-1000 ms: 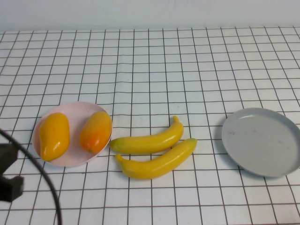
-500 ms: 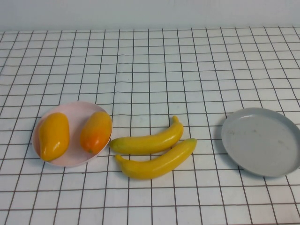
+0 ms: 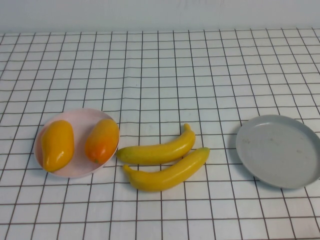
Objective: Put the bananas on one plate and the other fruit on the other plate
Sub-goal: Put another type of fruit in the right plate
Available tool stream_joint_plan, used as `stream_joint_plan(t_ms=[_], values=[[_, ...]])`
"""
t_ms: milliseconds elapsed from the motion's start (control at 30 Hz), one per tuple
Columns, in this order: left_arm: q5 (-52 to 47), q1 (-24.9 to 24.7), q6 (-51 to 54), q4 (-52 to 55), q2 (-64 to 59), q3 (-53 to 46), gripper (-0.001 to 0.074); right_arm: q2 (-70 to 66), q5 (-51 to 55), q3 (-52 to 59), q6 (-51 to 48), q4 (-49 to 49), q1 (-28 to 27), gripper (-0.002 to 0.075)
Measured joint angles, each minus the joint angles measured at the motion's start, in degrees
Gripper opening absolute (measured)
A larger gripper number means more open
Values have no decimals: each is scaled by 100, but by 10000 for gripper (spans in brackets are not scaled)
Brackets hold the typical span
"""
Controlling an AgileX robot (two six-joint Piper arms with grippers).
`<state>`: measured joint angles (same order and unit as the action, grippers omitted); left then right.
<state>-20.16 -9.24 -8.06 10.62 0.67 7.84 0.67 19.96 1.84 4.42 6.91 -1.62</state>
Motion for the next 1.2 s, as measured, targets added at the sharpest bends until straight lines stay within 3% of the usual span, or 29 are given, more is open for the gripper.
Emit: stream_joint_plan(t_ms=[200,467,633,1200], values=[[905,328,1081,-1289,0,-835,0,0,0,0,0,0,0,-16],[390,350,2242,-1544,0,-924,0,11,0,0,0,0,0,-16],[-108,356,2356,-1554,0,-933,0,11,0,0,0,0,0,-16],[-131,356,2384,-1554,0,-933,0,11,0,0,0,0,0,-16]])
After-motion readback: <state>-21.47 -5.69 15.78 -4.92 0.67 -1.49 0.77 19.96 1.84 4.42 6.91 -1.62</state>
